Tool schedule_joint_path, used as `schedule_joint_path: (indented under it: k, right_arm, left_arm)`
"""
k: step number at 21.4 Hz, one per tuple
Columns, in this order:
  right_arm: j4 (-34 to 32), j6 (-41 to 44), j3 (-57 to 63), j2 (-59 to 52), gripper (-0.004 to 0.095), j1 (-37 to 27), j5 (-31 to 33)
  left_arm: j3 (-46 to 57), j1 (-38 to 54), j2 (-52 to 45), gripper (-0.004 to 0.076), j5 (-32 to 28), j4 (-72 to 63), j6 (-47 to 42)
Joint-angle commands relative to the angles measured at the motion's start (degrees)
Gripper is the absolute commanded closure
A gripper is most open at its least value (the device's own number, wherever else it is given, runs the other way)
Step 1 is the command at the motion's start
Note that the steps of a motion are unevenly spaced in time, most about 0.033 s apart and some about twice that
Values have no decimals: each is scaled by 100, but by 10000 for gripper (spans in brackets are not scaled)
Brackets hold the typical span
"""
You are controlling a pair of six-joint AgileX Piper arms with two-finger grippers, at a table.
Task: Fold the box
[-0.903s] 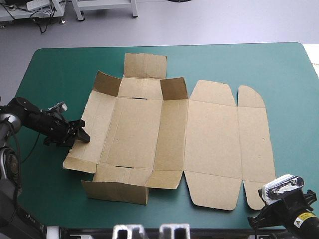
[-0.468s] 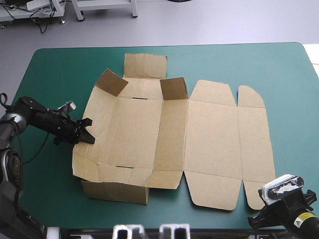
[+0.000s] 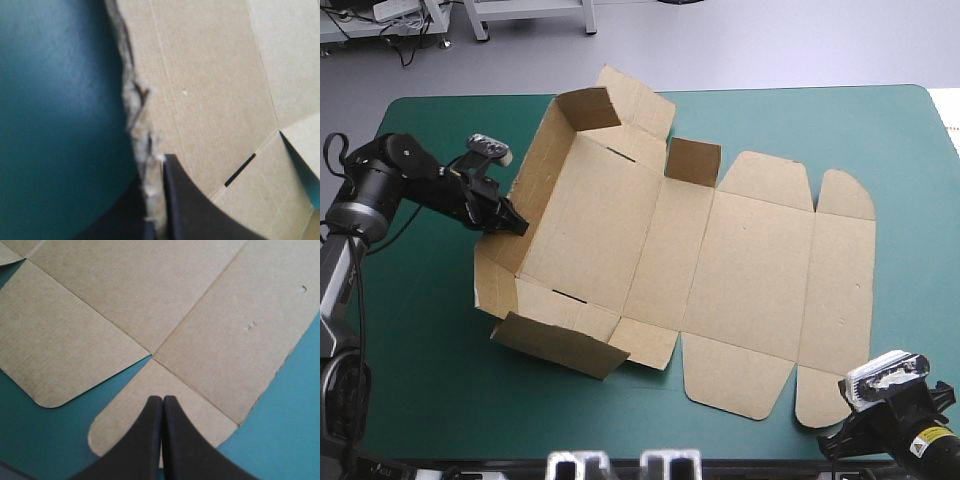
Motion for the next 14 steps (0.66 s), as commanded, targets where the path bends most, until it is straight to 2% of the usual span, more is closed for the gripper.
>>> schedule_joint_path:
  k: [1,4,8,10,12,14]
  right_arm:
    - [31,-14,-119,93,932,5,-279]
    - [31,-14,-119,93,932,5,-279]
    - [31,-14,-119,93,932,5,-279]
    - [31,-14,-119,93,932,5,-279]
    - [31,-14,-119,93,932,5,-279]
    - [31,-14,-119,93,932,5,-279]
  left_arm:
    - [-729,-784,-321,734,340,726,337]
    - [-1418,-1765,-321,734,-344,2137,287]
    - [-1594,-2284,-321,734,-1008,2700,371]
    - [-1594,-2732,-321,734,-1535,2973,796]
    - [-1594,-2957,-321,734,-1940,3281,792]
    - [-1594,-3207,-321,734,-2146,3752,792]
